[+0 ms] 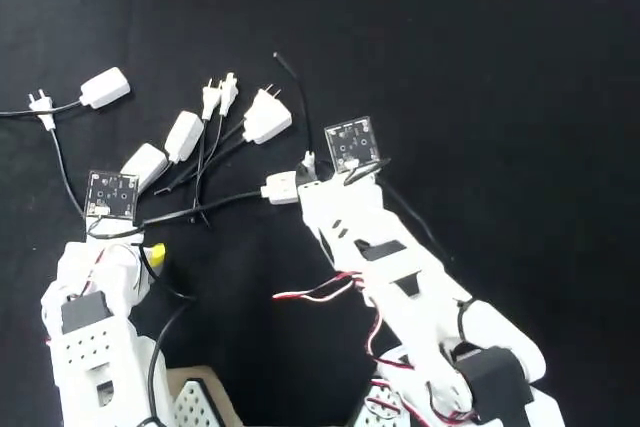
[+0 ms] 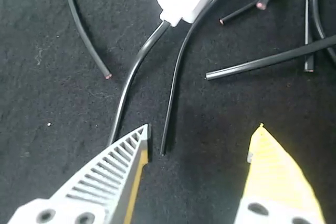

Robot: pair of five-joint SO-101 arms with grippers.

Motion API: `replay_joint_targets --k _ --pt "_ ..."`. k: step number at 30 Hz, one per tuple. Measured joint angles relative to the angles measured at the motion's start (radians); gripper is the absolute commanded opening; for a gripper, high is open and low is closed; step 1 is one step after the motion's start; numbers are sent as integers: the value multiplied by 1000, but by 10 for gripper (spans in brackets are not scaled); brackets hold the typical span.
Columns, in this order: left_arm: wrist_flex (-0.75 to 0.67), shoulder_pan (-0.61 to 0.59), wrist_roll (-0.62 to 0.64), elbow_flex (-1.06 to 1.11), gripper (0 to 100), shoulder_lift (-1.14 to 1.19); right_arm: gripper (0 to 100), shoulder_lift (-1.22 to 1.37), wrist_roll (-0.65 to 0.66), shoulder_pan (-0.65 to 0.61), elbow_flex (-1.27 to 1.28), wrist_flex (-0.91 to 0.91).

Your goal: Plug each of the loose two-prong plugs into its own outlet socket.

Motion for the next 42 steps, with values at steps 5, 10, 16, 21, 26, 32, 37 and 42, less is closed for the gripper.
replay_joint_targets --k 5,10,16,21,26,32,37,42 --pt "0 0 -3 0 303 0 12 0 0 -5 0 0" --pt "0 0 -3 0 303 0 12 -3 -2 -31 -6 40" --pt "0 0 -3 0 303 0 12 -11 -2 -46 -14 64" --pt "18 0 -3 0 303 0 12 -11 -2 -46 -14 64" --pt "25 0 -3 0 303 0 12 74 43 -48 -95 98" --pt "25 0 -3 0 303 0 12 169 58 -48 -224 180" --pt "25 0 -3 0 303 0 12 100 91 -48 -164 183" --pt "25 0 -29 0 303 0 13 11 164 -64 -84 201"
